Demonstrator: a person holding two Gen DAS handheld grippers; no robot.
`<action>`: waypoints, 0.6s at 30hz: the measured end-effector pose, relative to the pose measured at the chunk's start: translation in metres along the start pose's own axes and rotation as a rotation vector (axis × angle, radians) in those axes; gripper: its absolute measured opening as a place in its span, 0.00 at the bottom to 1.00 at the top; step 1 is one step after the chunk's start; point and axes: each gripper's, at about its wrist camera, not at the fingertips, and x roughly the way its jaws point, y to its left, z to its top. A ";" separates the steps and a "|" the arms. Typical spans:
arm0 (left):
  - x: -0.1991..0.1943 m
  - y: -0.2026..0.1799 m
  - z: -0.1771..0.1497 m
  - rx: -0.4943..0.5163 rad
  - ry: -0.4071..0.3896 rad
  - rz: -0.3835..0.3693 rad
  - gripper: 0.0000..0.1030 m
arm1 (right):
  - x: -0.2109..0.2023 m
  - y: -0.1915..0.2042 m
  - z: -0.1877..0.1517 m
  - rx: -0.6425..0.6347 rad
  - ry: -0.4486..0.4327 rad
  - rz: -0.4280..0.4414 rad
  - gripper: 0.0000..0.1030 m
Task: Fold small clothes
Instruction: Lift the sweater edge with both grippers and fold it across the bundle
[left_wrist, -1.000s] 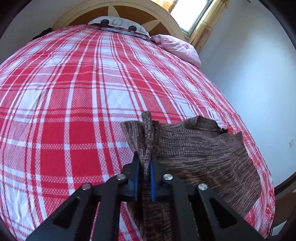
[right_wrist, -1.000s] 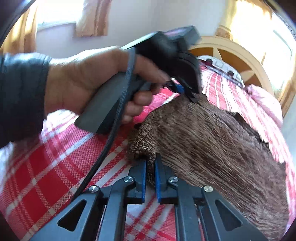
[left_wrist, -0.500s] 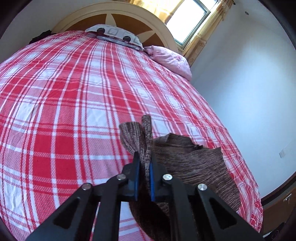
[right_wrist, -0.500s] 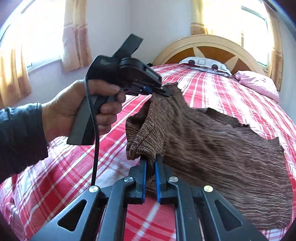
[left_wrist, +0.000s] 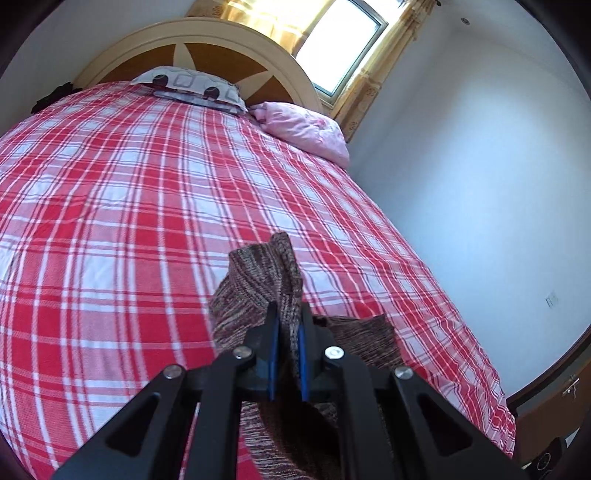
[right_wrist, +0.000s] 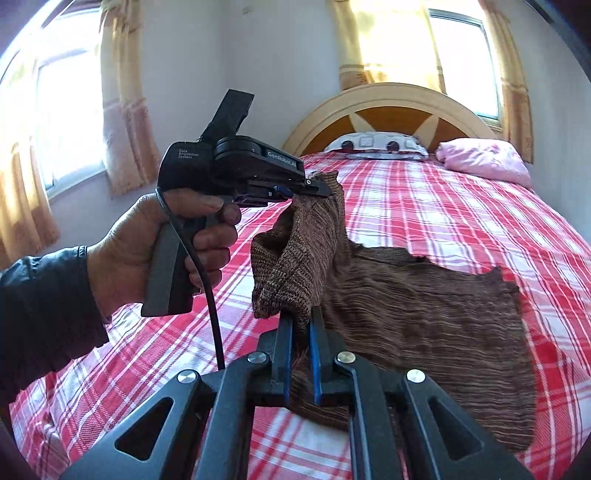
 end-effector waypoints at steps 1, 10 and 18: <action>0.003 -0.006 0.000 0.009 0.005 -0.001 0.09 | -0.002 -0.006 0.000 0.009 -0.002 -0.002 0.07; 0.032 -0.057 -0.005 0.072 0.047 -0.023 0.09 | -0.030 -0.052 -0.012 0.109 -0.014 -0.018 0.07; 0.063 -0.094 -0.013 0.122 0.090 -0.027 0.09 | -0.047 -0.095 -0.026 0.196 0.003 -0.034 0.07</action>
